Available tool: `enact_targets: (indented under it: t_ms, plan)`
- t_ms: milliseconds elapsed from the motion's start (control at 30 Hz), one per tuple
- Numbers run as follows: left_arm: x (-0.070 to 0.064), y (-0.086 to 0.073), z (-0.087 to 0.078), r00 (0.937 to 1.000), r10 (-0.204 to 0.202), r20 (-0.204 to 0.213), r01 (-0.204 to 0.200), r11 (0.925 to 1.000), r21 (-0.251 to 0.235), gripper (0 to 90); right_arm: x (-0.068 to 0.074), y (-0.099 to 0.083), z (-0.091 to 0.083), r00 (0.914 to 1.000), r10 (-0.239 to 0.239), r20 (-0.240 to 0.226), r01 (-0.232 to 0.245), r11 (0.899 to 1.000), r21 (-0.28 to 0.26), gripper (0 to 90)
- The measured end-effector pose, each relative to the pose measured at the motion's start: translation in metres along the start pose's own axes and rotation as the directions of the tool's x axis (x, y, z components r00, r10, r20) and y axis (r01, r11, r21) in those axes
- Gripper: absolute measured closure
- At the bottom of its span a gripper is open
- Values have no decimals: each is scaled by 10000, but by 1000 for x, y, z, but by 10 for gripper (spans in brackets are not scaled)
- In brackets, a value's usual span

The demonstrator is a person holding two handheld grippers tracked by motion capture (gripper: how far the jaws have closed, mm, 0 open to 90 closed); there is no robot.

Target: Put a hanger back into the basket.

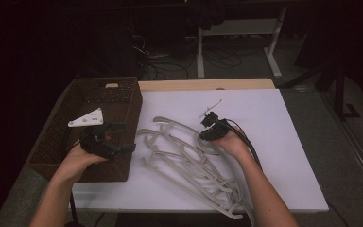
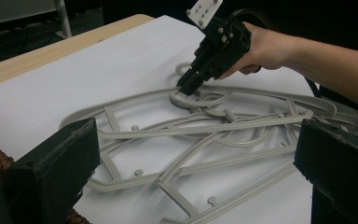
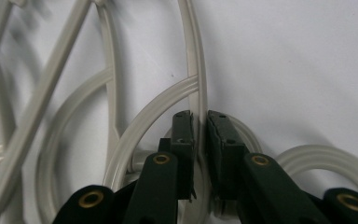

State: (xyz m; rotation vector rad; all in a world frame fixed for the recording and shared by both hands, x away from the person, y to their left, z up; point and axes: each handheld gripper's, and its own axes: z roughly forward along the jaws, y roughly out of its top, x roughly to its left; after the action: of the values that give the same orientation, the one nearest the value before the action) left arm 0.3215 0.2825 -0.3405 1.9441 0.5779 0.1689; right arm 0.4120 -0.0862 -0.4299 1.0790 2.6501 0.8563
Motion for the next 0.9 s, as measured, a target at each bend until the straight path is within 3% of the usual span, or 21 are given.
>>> enact_targets:
  t_ms: [67, 233, 533, 900]
  plan:
    - [0, 0, 0, 10000, -17, 6, 17, 10000, -20, 0, 1, -1, -2, 10000, 12, 32, -12, 9998, -185, 684]
    - [1, 0, -1, 10000, -25, -23, 25, 10000, -17, 0, 6, -7, -23, 9992, 301, 270, -286, 9980, -556, 625]
    - [1, -1, -2, 10000, -10, -81, 10, 10000, 0, 0, 8, -47, -56, 9963, 836, 206, -830, 9961, -316, 587]
    - [0, 0, -2, 9999, -2, -103, 2, 10000, -7, 0, 10, -85, -57, 9902, 1386, -185, -1383, 9902, 207, 611]
